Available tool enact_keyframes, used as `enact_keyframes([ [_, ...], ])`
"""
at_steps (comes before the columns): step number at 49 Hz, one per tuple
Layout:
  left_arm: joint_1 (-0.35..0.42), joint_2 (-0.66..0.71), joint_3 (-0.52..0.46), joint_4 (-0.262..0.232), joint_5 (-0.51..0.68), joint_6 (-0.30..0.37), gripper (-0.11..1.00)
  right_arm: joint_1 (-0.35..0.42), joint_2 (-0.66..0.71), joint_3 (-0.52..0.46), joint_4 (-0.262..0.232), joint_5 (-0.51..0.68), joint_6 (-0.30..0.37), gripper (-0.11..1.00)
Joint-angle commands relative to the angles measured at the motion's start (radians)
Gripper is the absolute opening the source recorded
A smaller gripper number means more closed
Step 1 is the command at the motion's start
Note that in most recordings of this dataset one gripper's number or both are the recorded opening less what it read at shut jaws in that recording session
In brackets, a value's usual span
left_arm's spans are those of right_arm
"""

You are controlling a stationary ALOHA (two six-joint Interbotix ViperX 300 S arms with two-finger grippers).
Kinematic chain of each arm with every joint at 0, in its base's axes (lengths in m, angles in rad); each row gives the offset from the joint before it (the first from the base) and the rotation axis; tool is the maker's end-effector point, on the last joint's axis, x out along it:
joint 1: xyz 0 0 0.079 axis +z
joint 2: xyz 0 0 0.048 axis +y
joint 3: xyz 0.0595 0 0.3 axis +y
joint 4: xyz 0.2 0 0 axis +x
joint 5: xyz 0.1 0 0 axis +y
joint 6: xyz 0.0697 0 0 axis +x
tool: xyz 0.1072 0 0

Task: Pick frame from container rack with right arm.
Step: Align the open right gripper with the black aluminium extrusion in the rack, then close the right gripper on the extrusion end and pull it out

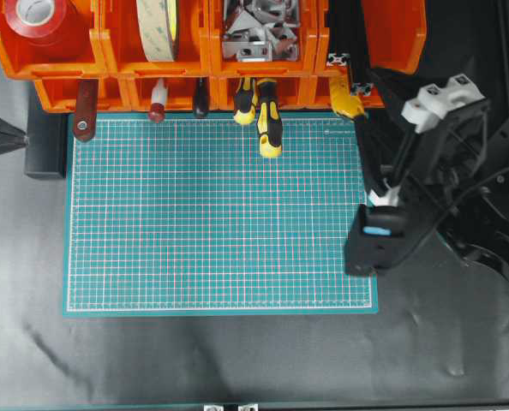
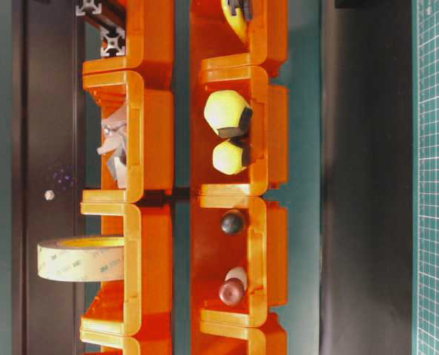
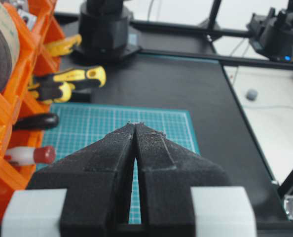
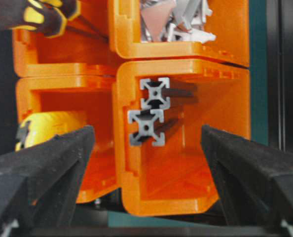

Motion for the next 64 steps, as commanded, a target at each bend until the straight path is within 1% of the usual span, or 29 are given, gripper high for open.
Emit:
enact_keyframes([
  [1, 0.002, 0.008, -0.009, 0.003, -0.005, -0.003, 0.00, -0.023, 0.005, -0.008, -0.017, -0.014, 0.003, 0.83],
  [10, 0.002, 0.006, -0.008, 0.003, -0.006, -0.003, 0.00, -0.051, 0.015, -0.005, -0.017, -0.025, 0.003, 0.82],
  [25, 0.002, 0.011, -0.005, 0.003, -0.008, -0.003, 0.00, -0.054, 0.020, 0.006, -0.017, -0.021, 0.009, 0.81],
  [29, 0.002, 0.012, -0.005, 0.003, -0.008, -0.003, 0.00, -0.061, 0.023, 0.006, -0.017, -0.025, 0.020, 0.79],
  [34, 0.002, 0.011, -0.005, 0.003, -0.008, -0.003, 0.00, -0.061, 0.026, 0.006, -0.017, -0.023, 0.026, 0.73],
  [38, 0.002, 0.009, -0.005, 0.005, -0.009, -0.003, 0.00, -0.061, 0.028, 0.006, -0.017, -0.020, 0.029, 0.64],
  [40, 0.002, 0.009, -0.005, 0.003, -0.009, -0.003, 0.00, -0.060, 0.029, 0.005, -0.017, -0.020, 0.028, 0.57],
  [47, 0.002, 0.009, -0.005, 0.003, -0.009, -0.003, 0.00, -0.055, 0.037, -0.003, -0.018, -0.017, 0.028, 0.25],
  [58, 0.002, 0.009, -0.005, 0.003, -0.011, -0.003, 0.00, -0.038, 0.054, -0.034, -0.023, 0.043, 0.026, 0.25],
  [64, 0.002, 0.011, -0.005, 0.003, -0.011, -0.003, 0.00, -0.015, 0.054, -0.052, -0.055, 0.089, 0.025, 0.25],
])
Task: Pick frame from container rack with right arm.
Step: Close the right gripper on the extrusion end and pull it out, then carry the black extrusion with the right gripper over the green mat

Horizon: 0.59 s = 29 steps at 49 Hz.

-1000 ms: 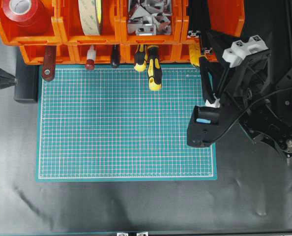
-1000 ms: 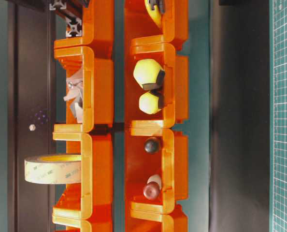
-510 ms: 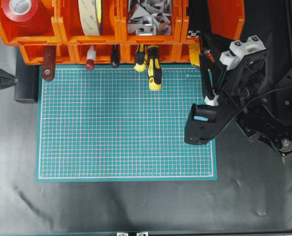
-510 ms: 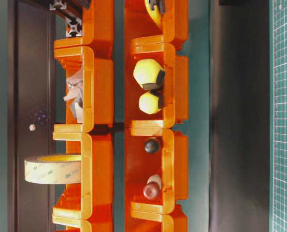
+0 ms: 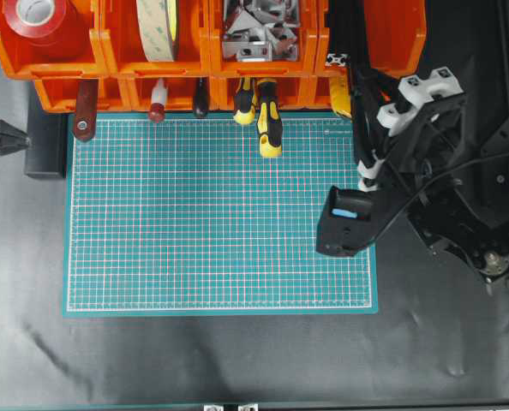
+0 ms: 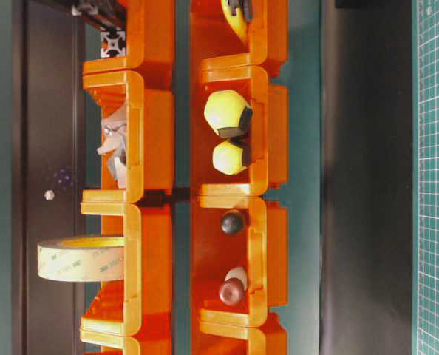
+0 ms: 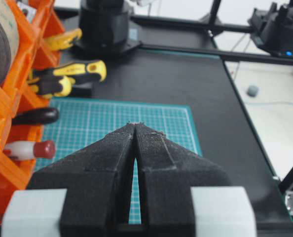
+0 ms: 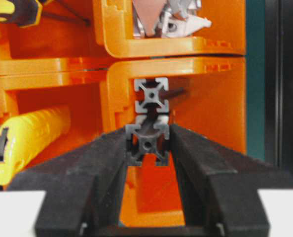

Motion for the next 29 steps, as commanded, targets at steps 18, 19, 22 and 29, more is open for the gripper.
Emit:
enact_keyframes([
  [18, 0.002, 0.006, -0.012, 0.005, -0.008, -0.005, 0.00, 0.135, -0.003, -0.163, -0.126, 0.169, -0.057, 0.25],
  [19, 0.002, 0.006, -0.012, 0.003, -0.006, -0.003, 0.00, 0.146, 0.000, -0.175, -0.130, 0.176, -0.071, 0.25],
  [22, 0.002, 0.006, -0.012, 0.003, -0.003, -0.003, 0.00, 0.179, 0.012, -0.206, -0.140, 0.198, -0.124, 0.25],
  [29, 0.002, 0.005, -0.012, 0.003, -0.005, -0.003, 0.00, 0.259, 0.063, -0.287, -0.144, 0.252, -0.252, 0.25],
])
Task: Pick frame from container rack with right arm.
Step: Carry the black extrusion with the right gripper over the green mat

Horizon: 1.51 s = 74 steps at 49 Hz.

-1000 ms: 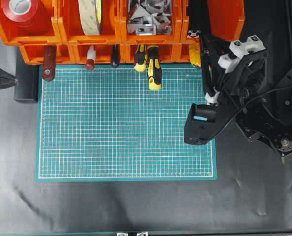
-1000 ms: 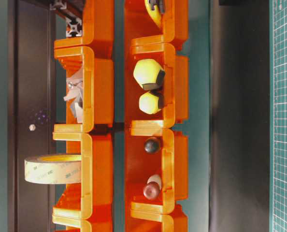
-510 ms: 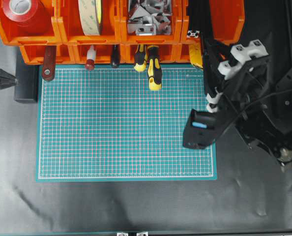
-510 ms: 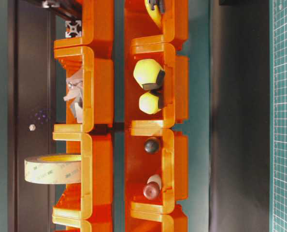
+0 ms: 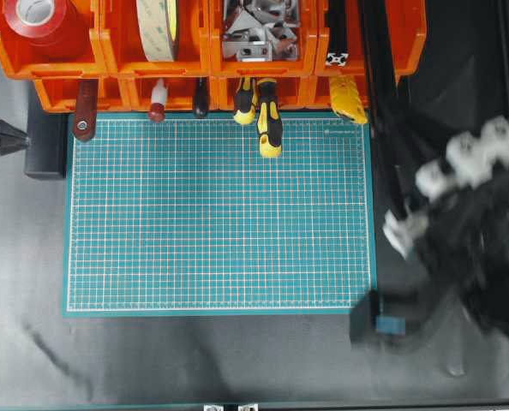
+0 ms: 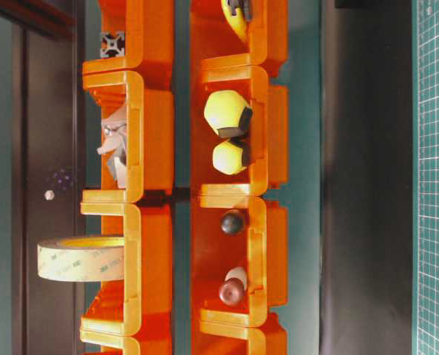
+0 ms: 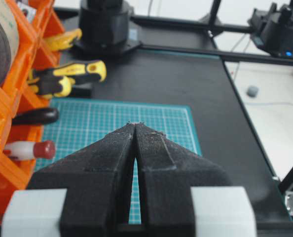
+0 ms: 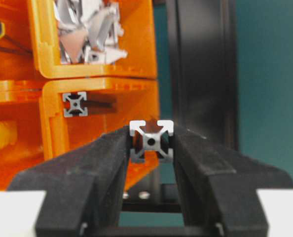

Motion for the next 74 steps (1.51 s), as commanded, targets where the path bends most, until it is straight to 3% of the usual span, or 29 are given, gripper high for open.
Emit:
enact_keyframes([
  [1, 0.002, 0.005, -0.011, 0.003, -0.005, -0.003, 0.00, 0.054, 0.023, -0.083, -0.015, 0.041, -0.054, 0.25],
  [15, 0.002, -0.021, -0.018, 0.003, -0.005, -0.026, 0.00, 0.143, 0.189, -0.252, 0.008, 0.043, -0.084, 0.25],
  [29, 0.002, -0.032, -0.023, 0.003, -0.005, -0.038, 0.00, 0.181, 0.285, -0.301, 0.106, -0.063, -0.087, 0.25],
  [40, 0.003, -0.049, -0.028, 0.003, 0.014, -0.038, 0.00, 0.170, 0.305, -0.207, 0.195, -0.224, -0.083, 0.25],
  [49, 0.003, -0.064, -0.032, 0.003, 0.017, -0.038, 0.00, 0.115, 0.305, -0.114, 0.262, -0.357, -0.074, 0.25],
  [74, 0.003, -0.075, -0.037, 0.003, 0.017, -0.035, 0.00, -0.078, 0.298, 0.071, 0.268, -0.821, -0.078, 0.25],
])
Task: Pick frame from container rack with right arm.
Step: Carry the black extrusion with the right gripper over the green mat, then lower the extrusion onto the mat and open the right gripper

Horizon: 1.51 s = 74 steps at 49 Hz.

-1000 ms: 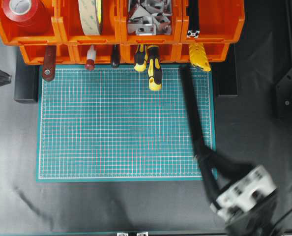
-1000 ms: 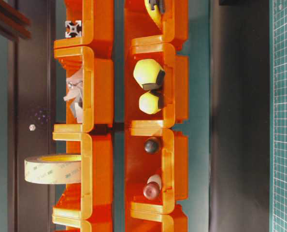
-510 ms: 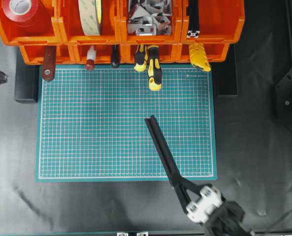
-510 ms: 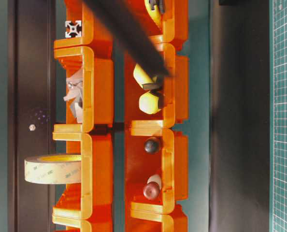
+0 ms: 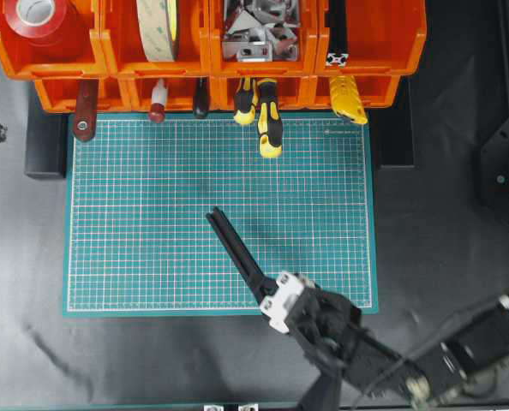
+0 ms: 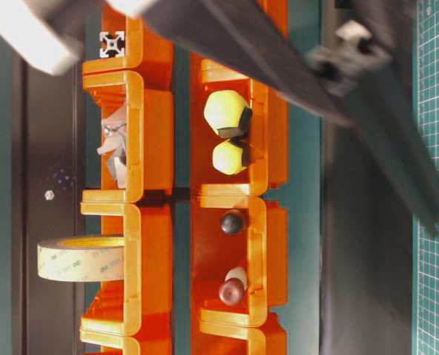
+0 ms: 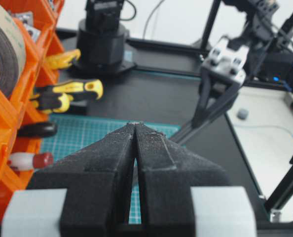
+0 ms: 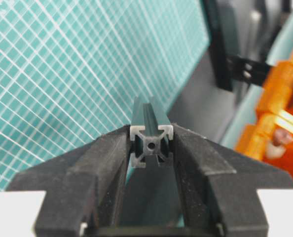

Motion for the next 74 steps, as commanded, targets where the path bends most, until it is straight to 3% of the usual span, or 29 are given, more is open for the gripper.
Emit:
enact_keyframes([
  [1, 0.002, 0.005, -0.032, 0.002, -0.005, 0.000, 0.00, -0.038, -0.029, 0.028, -0.003, -0.086, 0.002, 0.25],
  [10, 0.002, -0.002, -0.035, 0.003, -0.009, -0.002, 0.00, -0.117, -0.031, 0.066, -0.008, -0.176, -0.002, 0.25],
  [29, 0.002, -0.002, -0.035, 0.002, -0.015, -0.002, 0.00, -0.212, 0.002, 0.035, -0.029, -0.204, -0.002, 0.25],
  [45, 0.002, 0.003, -0.034, 0.002, -0.009, -0.002, 0.00, -0.210, 0.015, 0.084, 0.071, -0.287, 0.005, 0.25],
  [65, 0.002, 0.000, -0.035, 0.002, -0.009, -0.003, 0.00, -0.210, 0.021, 0.100, 0.143, -0.336, 0.006, 0.26],
  [68, 0.003, -0.002, -0.035, 0.003, -0.009, -0.003, 0.00, -0.212, 0.026, 0.100, 0.150, -0.337, 0.008, 0.35],
  [74, 0.002, -0.003, -0.037, 0.002, -0.009, -0.005, 0.00, -0.213, 0.049, 0.084, 0.175, -0.324, 0.029, 0.70],
])
